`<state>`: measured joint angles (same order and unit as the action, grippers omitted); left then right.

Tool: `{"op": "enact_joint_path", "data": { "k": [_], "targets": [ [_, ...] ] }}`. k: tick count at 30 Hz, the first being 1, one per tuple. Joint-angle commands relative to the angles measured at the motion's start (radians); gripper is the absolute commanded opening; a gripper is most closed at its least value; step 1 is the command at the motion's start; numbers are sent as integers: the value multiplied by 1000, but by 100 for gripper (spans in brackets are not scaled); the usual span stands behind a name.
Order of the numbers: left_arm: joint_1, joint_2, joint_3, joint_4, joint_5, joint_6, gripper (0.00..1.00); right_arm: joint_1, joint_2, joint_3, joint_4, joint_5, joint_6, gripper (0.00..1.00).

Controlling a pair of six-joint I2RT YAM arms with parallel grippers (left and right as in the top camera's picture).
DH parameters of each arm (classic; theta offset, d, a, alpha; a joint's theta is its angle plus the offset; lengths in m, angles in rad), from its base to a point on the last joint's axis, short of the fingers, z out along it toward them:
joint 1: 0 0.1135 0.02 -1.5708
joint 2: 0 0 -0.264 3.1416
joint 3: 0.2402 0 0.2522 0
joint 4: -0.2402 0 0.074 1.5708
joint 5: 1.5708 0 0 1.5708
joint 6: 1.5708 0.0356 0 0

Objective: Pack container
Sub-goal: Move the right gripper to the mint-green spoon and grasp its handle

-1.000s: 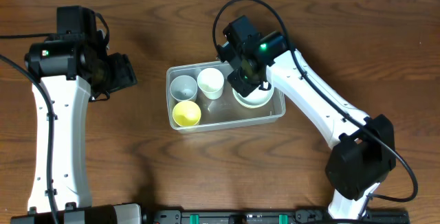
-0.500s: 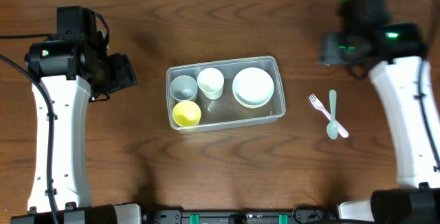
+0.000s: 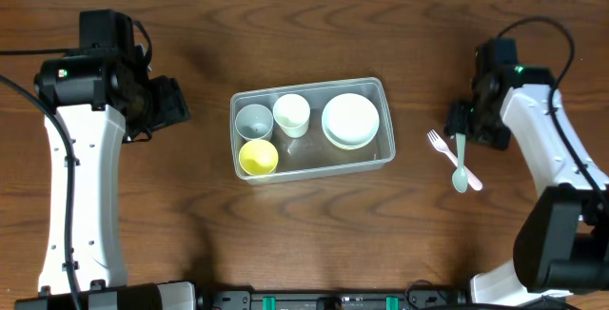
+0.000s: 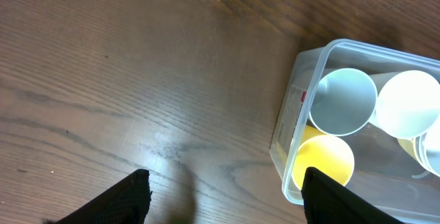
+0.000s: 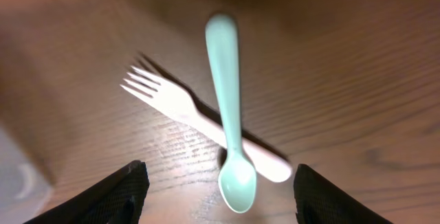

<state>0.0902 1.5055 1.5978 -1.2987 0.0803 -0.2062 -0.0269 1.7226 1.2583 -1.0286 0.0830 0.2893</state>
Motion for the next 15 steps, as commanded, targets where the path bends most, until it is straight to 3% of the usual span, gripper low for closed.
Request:
{"op": "enact_joint_path", "data": {
  "k": [1, 15],
  "targets": [
    [5, 2, -4, -4, 6, 2, 71, -8, -2, -50, 44, -12, 49, 70],
    [5, 2, -3, -9, 6, 2, 71, -35, -2, -134, 171, 23, 194, 69]
  ]
}}
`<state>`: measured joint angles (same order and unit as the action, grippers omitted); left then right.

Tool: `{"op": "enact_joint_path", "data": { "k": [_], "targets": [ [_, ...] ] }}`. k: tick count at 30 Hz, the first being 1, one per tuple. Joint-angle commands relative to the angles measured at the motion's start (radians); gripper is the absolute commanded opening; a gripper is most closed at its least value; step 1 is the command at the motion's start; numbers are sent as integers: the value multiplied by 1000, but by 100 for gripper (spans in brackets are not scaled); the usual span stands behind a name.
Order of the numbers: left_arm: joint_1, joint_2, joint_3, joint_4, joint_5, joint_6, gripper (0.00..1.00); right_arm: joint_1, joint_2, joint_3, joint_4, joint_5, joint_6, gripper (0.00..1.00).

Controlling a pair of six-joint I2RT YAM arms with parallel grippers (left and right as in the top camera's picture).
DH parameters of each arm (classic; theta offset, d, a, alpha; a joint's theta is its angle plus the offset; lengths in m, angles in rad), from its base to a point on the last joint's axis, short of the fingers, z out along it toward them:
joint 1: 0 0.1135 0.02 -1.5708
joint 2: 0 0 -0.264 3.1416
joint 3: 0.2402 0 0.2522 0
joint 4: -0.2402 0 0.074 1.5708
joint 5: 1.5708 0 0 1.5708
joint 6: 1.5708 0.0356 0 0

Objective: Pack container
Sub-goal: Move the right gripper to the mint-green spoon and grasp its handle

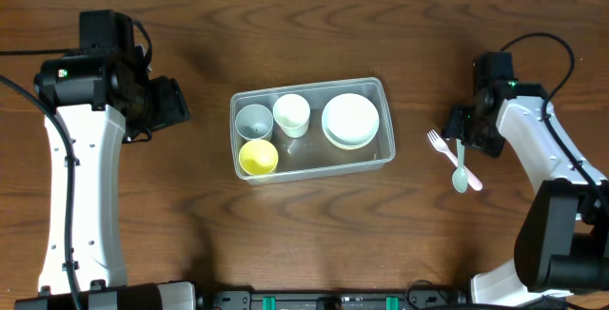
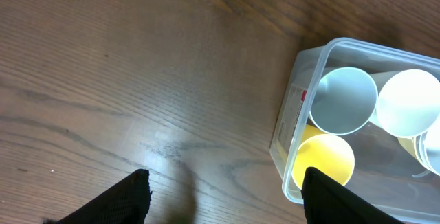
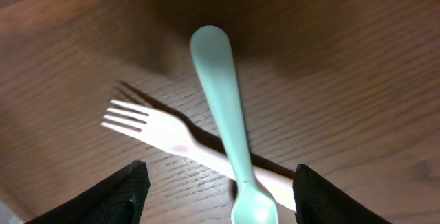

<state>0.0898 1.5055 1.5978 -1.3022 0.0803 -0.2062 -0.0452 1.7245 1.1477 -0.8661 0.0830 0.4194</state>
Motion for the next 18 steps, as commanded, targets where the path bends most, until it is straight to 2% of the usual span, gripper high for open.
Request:
{"op": "enact_joint_path", "data": {
  "k": [1, 18],
  "targets": [
    [5, 2, -4, -6, 6, 2, 71, -20, -3, -34, 19, 22, 66, 69],
    [5, 2, -4, -7, 6, 2, 71, -56, -3, -142, 159, 26, 74, 69]
  ]
}}
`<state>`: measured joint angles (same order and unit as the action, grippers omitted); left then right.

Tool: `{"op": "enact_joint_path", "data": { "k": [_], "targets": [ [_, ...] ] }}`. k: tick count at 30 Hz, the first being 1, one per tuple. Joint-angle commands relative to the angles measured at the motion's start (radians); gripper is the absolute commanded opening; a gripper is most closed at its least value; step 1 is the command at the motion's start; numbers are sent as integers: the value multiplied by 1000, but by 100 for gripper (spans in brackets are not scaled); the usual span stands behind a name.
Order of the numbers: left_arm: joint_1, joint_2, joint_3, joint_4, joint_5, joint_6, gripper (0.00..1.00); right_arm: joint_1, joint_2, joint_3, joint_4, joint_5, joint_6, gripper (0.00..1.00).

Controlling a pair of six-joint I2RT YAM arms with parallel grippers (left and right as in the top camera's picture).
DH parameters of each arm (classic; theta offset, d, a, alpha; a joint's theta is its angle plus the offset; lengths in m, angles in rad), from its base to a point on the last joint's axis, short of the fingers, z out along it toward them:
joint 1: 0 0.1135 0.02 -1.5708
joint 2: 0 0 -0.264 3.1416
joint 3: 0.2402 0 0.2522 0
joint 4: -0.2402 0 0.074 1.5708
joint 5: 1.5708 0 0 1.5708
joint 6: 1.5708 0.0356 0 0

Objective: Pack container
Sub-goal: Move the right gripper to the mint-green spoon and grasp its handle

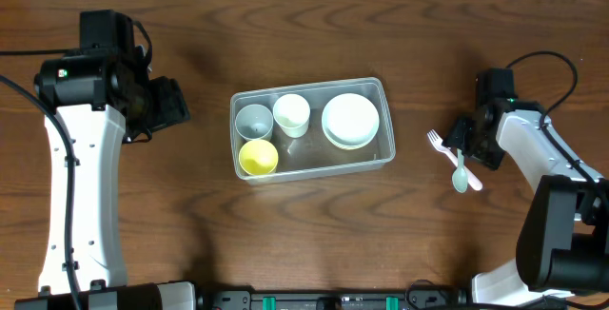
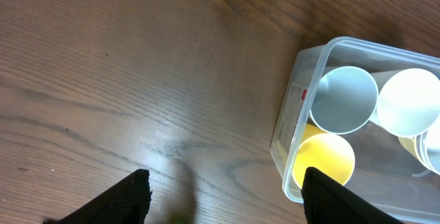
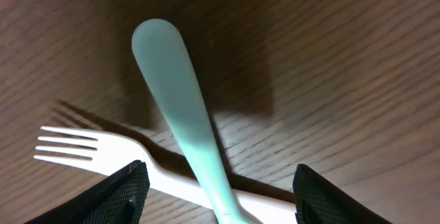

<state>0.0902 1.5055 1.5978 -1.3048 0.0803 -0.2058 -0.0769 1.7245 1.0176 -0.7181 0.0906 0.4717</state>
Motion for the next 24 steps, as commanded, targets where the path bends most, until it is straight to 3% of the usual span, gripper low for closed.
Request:
{"op": "enact_joint_path", "data": {
  "k": [1, 24],
  "targets": [
    [5, 2, -4, -5, 6, 1, 71, -27, -3, -13, 15, 19, 22, 69],
    [5, 2, -4, -4, 6, 1, 71, -31, 109, -20, 37, 32, 21, 70]
  ]
}}
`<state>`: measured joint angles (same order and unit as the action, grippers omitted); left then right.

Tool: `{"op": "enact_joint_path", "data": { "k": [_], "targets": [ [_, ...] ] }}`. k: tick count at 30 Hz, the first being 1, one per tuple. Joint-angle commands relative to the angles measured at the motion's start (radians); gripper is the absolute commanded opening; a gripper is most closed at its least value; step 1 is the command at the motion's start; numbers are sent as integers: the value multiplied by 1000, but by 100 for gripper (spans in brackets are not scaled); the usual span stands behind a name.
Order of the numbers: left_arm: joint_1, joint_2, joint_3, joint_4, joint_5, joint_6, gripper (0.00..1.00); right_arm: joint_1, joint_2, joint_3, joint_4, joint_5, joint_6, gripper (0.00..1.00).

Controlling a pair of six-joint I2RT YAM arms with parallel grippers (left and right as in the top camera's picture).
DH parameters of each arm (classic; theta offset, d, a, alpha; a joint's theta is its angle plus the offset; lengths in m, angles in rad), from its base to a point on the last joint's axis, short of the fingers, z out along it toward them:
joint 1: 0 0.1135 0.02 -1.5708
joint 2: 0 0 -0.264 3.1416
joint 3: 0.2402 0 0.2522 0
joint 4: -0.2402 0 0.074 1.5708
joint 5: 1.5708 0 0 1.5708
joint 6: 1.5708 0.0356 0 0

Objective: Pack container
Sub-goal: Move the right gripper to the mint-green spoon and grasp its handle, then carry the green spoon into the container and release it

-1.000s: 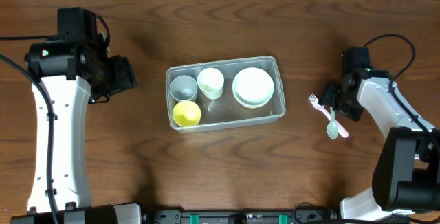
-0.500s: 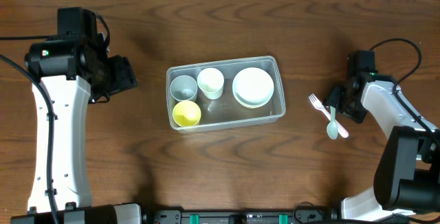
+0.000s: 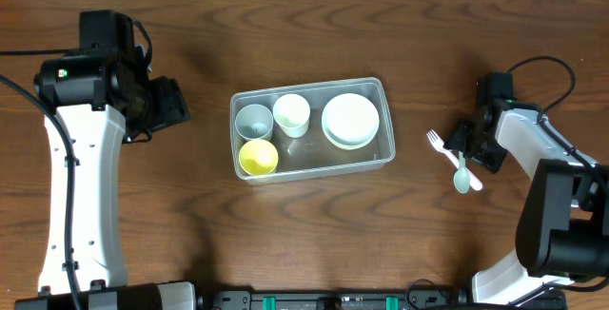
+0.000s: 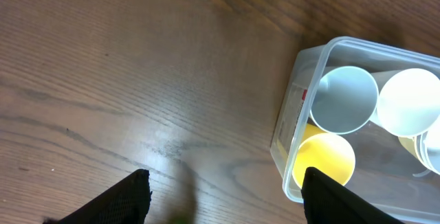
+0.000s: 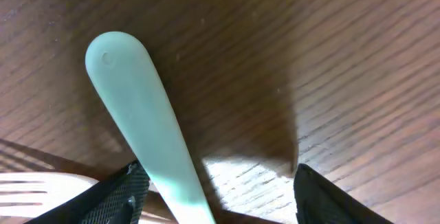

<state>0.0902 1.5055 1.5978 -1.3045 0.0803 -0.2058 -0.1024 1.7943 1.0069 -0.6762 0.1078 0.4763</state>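
A clear plastic container [image 3: 384,153] sits mid-table holding a grey cup [image 3: 254,120], a white cup [image 3: 291,113], a yellow cup [image 3: 258,157] and a stack of white plates [image 3: 350,119]. To its right a mint spoon [image 3: 461,173] lies across a white fork [image 3: 439,144]. My right gripper [image 5: 218,200] is open low over the spoon handle [image 5: 137,107], which lies between its fingers, close to the left one. My left gripper [image 4: 227,196] is open over bare wood left of the container [image 4: 289,124].
The right arm's black cable [image 3: 542,63] loops over the table at the right edge. The dark wooden table [image 3: 304,234] runs to a pale strip along the far edge.
My right gripper has dropped lower onto the spoon handle, which now fills more of the wrist view. The left arm, container and cups are unchanged.
My right gripper was open well above the crossed spoon and fork. At each later moment it stood lower and closer over the spoon handle, still open. The left gripper stayed open beside the container throughout.
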Motion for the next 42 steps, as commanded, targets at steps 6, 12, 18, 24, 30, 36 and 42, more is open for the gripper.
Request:
{"op": "enact_joint_path", "data": {
  "k": [6, 12, 18, 24, 30, 36, 42],
  "targets": [
    [5, 2, -4, -5, 6, 1, 71, -1, 39, -10, -9, 7, 16, 62],
    [5, 2, -4, -5, 6, 1, 71, -1, 39, -10, -12, -11, 16, 35],
    [5, 2, -4, -5, 6, 1, 71, -1, 39, -10, -15, -11, 16, 26],
    [5, 2, -4, -4, 6, 1, 71, -1, 39, -10, -14, -11, 16, 23],
    [5, 2, -4, -5, 6, 1, 71, -1, 39, -10, -11, -11, 16, 19],
    [5, 2, -4, -5, 6, 1, 72, -1, 39, -10, -10, -11, 16, 14],
    [5, 2, -4, -5, 6, 1, 71, -1, 37, -7, 7, -11, 16, 1]
  ]
}}
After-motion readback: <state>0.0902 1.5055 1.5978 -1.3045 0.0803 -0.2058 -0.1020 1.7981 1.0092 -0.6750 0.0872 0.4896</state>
